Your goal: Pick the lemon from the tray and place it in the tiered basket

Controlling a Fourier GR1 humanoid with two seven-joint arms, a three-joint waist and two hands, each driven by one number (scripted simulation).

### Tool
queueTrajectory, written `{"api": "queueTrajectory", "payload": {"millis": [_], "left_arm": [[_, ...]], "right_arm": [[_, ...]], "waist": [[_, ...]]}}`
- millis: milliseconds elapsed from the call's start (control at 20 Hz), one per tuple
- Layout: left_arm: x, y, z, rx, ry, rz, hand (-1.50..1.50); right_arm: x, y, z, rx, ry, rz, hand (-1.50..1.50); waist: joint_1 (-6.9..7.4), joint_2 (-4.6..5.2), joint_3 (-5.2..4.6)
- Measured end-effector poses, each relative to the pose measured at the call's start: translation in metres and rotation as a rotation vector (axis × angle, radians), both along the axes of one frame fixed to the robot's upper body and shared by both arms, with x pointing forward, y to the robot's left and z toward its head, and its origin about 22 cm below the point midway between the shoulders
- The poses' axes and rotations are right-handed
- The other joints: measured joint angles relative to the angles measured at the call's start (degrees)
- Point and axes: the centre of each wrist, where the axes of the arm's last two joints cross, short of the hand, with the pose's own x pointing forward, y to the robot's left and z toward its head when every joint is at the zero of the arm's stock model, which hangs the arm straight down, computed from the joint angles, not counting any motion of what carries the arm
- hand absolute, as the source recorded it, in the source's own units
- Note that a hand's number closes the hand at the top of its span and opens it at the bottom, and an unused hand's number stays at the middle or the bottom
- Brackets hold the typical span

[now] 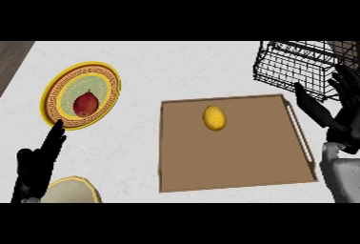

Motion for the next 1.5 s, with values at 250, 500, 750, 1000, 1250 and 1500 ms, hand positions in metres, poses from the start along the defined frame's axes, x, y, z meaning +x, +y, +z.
{"api": "queueTrajectory", "payload": {"millis": [250, 500, 750, 1000, 1250, 1500], "left_arm": [[-0.007, -0.013, -0.008, 0.007, -0.024, -0.001, 0.0], [-0.01, -0.019, -0.007, 0.012, -0.037, -0.002, 0.0], [-0.01, -0.021, -0.003, -0.001, -0.048, -0.008, 0.0], [-0.01, -0.025, -0.002, -0.014, -0.05, -0.018, 0.0], [-0.011, -0.032, -0.006, -0.028, -0.046, -0.031, 0.0], [-0.011, -0.036, -0.009, -0.033, -0.042, -0.037, 0.0]], "right_arm": [[-0.021, 0.038, -0.001, 0.05, -0.073, -0.094, -1.5], [-0.04, 0.053, -0.012, 0.032, 0.121, 0.011, -1.5], [-0.052, 0.058, -0.02, -0.073, 0.39, 0.141, -1.5], [-0.049, 0.057, -0.01, -0.233, 0.629, 0.171, -1.5], [-0.034, 0.079, 0.018, -0.367, 0.739, 0.133, -1.5], [-0.02, 0.113, 0.037, -0.463, 0.762, 0.112, -1.5]], "waist": [[0.62, -0.04, 0.24], [0.7, -0.04, 0.04], [1.21, 0.16, -0.53], [1.58, 0.24, -0.82], [2.06, 0.2, -0.61], [2.42, 0.27, -0.24]]}}
